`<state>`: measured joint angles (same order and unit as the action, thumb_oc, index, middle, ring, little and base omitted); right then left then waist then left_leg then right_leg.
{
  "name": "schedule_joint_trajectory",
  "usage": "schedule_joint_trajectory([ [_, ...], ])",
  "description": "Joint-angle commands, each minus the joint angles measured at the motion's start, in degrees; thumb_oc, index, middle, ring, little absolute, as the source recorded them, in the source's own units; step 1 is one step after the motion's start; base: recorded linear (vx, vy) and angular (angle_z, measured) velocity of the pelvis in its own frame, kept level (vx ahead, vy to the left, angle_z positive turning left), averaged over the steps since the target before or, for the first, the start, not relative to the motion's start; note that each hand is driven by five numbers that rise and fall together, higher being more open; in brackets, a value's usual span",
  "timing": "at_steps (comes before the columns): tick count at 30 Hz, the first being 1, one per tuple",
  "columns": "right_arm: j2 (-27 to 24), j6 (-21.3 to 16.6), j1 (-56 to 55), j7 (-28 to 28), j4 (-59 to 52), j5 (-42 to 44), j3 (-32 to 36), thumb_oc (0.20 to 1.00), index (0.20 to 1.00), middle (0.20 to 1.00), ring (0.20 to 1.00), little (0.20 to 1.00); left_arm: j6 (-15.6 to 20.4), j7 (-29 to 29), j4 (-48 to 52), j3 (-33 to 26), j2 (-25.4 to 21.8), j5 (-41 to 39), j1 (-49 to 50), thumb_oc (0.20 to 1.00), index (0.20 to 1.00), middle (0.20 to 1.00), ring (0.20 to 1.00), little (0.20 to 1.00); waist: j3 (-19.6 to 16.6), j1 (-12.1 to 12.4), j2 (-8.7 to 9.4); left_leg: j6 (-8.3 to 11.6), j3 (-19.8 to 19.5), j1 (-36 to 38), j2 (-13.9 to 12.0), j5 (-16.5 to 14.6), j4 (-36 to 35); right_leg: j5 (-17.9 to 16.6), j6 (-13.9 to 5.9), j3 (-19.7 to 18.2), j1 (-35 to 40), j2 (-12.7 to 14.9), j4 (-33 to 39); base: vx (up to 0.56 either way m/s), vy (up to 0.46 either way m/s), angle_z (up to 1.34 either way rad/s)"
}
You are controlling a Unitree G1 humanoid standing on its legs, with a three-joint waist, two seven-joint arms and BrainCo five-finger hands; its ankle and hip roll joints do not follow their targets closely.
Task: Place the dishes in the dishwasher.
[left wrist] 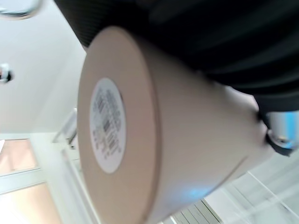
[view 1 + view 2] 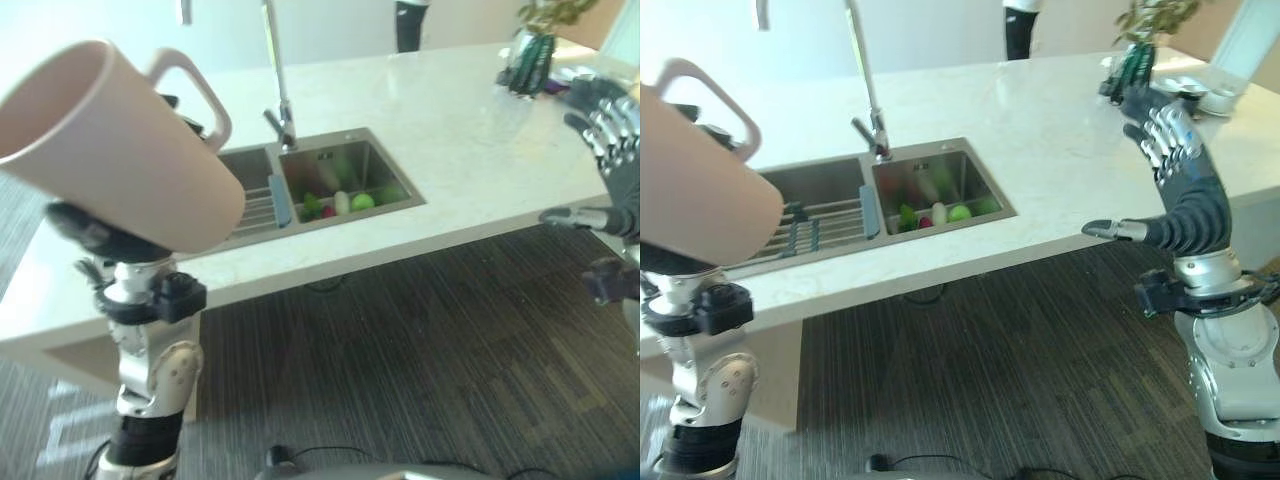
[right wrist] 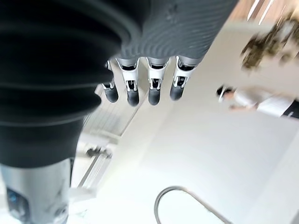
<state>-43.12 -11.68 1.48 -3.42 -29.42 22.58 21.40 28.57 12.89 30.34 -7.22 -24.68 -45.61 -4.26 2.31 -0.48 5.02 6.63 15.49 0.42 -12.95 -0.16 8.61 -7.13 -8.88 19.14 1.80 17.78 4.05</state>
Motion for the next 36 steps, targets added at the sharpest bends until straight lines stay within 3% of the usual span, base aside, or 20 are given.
schedule_joint_trajectory([
  [1, 3.39, -3.49, 2.37, 0.57, -0.78, -0.05, -0.18, 1.0, 1.0, 1.0, 1.0, 1.0, -0.24, 0.02, -1.33, -4.68, -2.64, -0.42, -0.03, 0.2, 0.2, 0.2, 0.2, 0.2, -0.01, -4.12, -3.58, 0.31, 0.55, 12.63, 1.9, 0.2, -13.61, -7.34, -2.57, -1.25, -5.55, -2.24, 0.95, -0.38, 0.842, 1.37],
  [4, 6.54, -3.82, 2.07, 0.82, -0.62, -5.12, -1.99, 1.0, 1.0, 1.0, 1.0, 1.0, -2.14, -0.88, -0.77, -3.57, -3.19, 0.48, -0.72, 0.2, 0.2, 0.2, 0.2, 0.2, 1.31, -3.74, -3.29, -1.18, -3.01, 10.75, 6.38, -2.26, -13.61, -13.19, -4.57, -0.05, -6.79, 2.62, 0.74, -0.22, 0.509, 0.72],
  [6, 8.28, -4.05, 1.22, 0.85, -0.92, -5.71, -2.33, 1.0, 1.0, 1.0, 1.0, 1.0, -4.03, -1.37, -0.88, -3.01, -3.56, 0.63, -2.08, 0.2, 0.2, 0.2, 0.2, 0.2, 1.9, -4.25, -3.01, -2.52, -4.97, 10.08, 8.59, -2.79, -13.61, -14.29, -4.3, -1.35, -7.92, 3.16, 0.3, -0.22, 0.433, 0.43],
  [8, 8.94, -4.61, 0.75, 2.32, -0.59, -6.05, -2.28, 1.0, 1.0, 1.0, 1.0, 1.0, -3.9, 0.01, -1.72, -1.84, -4.15, 0.56, -3.28, 0.2, 0.2, 0.2, 0.2, 0.2, 2.31, -5.14, -3.76, -3.73, -7.11, 9.53, 9.14, -2.07, -13.61, -10.94, -2.71, -6.28, -9.17, -0.82, -5.47, -0.17, 0.292, 0.71],
  [10, 8.32, -5.11, 0.14, 3.53, -0.94, -4.82, -1.81, 1.0, 1.0, 1.0, 1.0, 1.0, -3.98, 0.72, -2.52, -0.67, -4.1, 0.99, -4.38, 0.2, 0.2, 0.2, 0.2, 0.2, 1.75, -5.1, -3.64, -4.67, -8.27, 7.87, 10.06, -0.68, -13.61, -7.73, -1.45, -6.58, -7.78, -3.98, -8.87, -0.16, 0.214, 0.88],
  [13, 8.21, -5.54, 0.43, 6.19, -1.24, -7.58, -2.4, 1.0, 1.0, 1.0, 1.0, 1.0, -4.29, -0.11, -3.5, 1.09, -4.14, 1.82, -6.37, 0.2, 0.2, 0.2, 0.2, 0.2, 1.76, -6.16, -3.94, -5.59, -11.5, 6.67, 11.2, 0.77, -13.61, -4.57, -0.2, -13.83, -7.41, -8.77, -14.86, -0.09, 0.092, 0.58],
  [15, 8.12, -3.39, -1.05, 7.66, -2.86, -9.5, -1.42, 1.0, 1.0, 1.0, 1.0, 1.0, -6.15, 0.97, -3.56, 2.53, -3.29, 0.4, -7.89, 0.2, 0.2, 0.2, 0.2, 0.2, 0.72, -8.56, -3.24, -6.67, -16.27, 5.07, 13.41, 2.71, -13.61, -2.67, 1.47, -27.11, -6.42, -18.2, -14.41, 0.01, -0.047, 0.83],
  [18, 8.53, -5.45, -3.02, 5.67, -3.15, -7.65, -1.32, 1.0, 1.0, 1.0, 1.0, 1.0, -7.06, -0.04, -2.8, 2.3, -2.93, 1.17, -6.71, 0.2, 0.2, 0.2, 0.2, 0.2, -0.01, -7.62, -2.81, -6.48, -18.11, 4.26, 14.06, 3.01, -13.61, -0.18, 2.62, -25.85, -2.94, -18.37, -8.06, 0.04, -0.081, 1.79],
  [21, 9.43, -4.3, -1.46, 3.76, -3.98, -4.27, -4.71, 1.0, 1.0, 1.0, 1.0, 1.0, -6.41, -0.26, -2.29, 0.92, -2.96, 3.06, -2.59, 0.2, 0.2, 0.2, 0.2, 0.2, 0.19, -4.17, -3.16, -5.67, -17.99, 3.29, 13.2, 4.13, -13.61, 1.37, 3.02, -22.78, -0.05, -18.65, -4.99, 0.02, -0.142, 0.58],
  [23, 9.44, -4.01, -1.23, 3.8, -4.45, -4.24, -5.55, 1.0, 1.0, 1.0, 1.0, 1.0, -5.95, -0.05, -2.16, 0.53, -3.29, 3.47, -1.54, 0.2, 0.2, 0.2, 0.2, 0.2, 0.24, -3.52, -3.16, -5.58, -18.26, 3.08, 13.16, 4.28, -13.61, 1.7, 3.1, -22.24, 0.42, -18.69, -4.33, 0.02, -0.123, 0.46],
  [24, 8.97, -2.73, -1.11, 3.9, -5.96, -2.03, -6.98, 1.0, 1.0, 1.0, 1.0, 1.0, -5.12, -0.93, -1.41, -1.35, -4.28, 3.76, 1.54, 0.2, 0.2, 0.2, 0.2, 0.2, 0.61, -1.37, -3.83, -4.75, -19.67, 1.98, 12.37, 5.1, -13.61, 4.34, 4.19, -21.09, 1.56, -19.43, -3.13, -0.01, -0.071, 0.54],
  [25, 8.82, -2.41, -0.94, 4.38, -5.58, -2.6, -7.2, 1.0, 1.0, 1.0, 1.0, 1.0, -5.05, -0.59, -1.26, -1.95, -4.37, 3.14, 2.25, 0.2, 0.2, 0.2, 0.2, 0.2, 0.84, -0.79, -4.03, -4.46, -19.58, 1.63, 11.85, 5.29, -13.61, 5.28, 4.55, -20.5, 1.81, -19.51, -3.0, -0.06, -0.067, 0.55],
  [27, 8.44, -2.49, 0.05, 7.12, -3.28, -6.29, -8.53, 1.0, 1.0, 1.0, 1.0, 1.0, -5.36, 1.04, -1.64, -1.81, -4.42, 0.74, 2.26, 0.2, 0.2, 0.2, 0.2, 0.2, 1.72, 0.22, -4.35, -3.12, -15.06, 0.09, 9.93, 6.25, -13.61, 5.87, 4.79, -16.92, 2.78, -18.82, -2.11, -0.15, 0.03, 0.86],
  [28, 8.4, -2.5, 0.1, 10.32, -2.05, -9.44, -8.53, 1.0, 1.0, 1.0, 1.0, 1.0, -6.52, 4.16, -2.92, -0.25, -4.24, -1.95, 0.37, 0.2, 0.2, 0.2, 0.2, 0.2, 1.91, -1.56, -4.29, -0.75, 0.11, 0.09, 5.94, 7.0, -13.61, 5.9, 4.06, -9.68, 4.9, -17.45, 0.63, -0.24, 0.087, 1.37],
  [29, 8.41, -2.85, 0.11, 10.6, -1.72, -9.54, -8.14, 1.0, 1.0, 1.0, 1.0, 1.0, -6.34, 4.76, -3.59, 0.56, -4.3, -2.11, -0.75, 0.2, 0.2, 0.2, 0.2, 0.2, 1.88, -2.28, -4.18, -0.19, 5.47, 0.49, 4.23, 7.67, -13.61, 5.53, 3.89, -6.29, 5.08, -16.61, 0.95, -0.23, 0.119, 1.95],
  [31, 7.3, -3.64, 0.06, 9.28, -1.58, -7.63, -6.88, 1.0, 1.0, 1.0, 1.0, 1.0, -4.98, 3.48, -3.12, 0.96, -5.03, -2.56, -0.97, 0.2, 0.2, 0.2, 0.2, 0.2, 2.16, -2.86, -3.67, -0.35, 5.46, 2.1, 3.71, 7.16, -12.86, 5.35, 3.93, -4.29, 5.39, -15.12, 0.95, -0.22, 0.152, 2.81],
  [33, 5.68, -4.36, -0.06, 7.27, -1.63, -5.98, -5.75, 1.0, 1.0, 1.0, 1.0, 1.0, -3.18, 2.17, -2.08, -0.52, -4.78, -2.59, 0.49, 0.2, 0.2, 0.2, 0.2, 0.2, 2.29, -2.3, -3.2, -0.63, 1.94, 1.91, 4.27, 5.08, -8.12, 4.41, 4.18, -5.72, 4.77, -14.06, 0.95, -0.21, 0.181, 1.16],
  [36, 5.13, -4.12, -0.09, 7.45, -1.86, -5.48, -4.35, 1.0, 1.0, 1.0, 1.0, 1.0, -3.53, 3.18, -1.25, -1.88, -3.49, -3.29, 0.6, 0.2, 0.2, 0.2, 0.2, 0.2, 1.12, -2.48, -3.5, -0.45, 2.69, 4.19, 2.73, 3.86, -7.74, 3.12, 3.75, -4.53, 2.8, -12.65, 0.95, -0.19, 0.298, -0.12],
])
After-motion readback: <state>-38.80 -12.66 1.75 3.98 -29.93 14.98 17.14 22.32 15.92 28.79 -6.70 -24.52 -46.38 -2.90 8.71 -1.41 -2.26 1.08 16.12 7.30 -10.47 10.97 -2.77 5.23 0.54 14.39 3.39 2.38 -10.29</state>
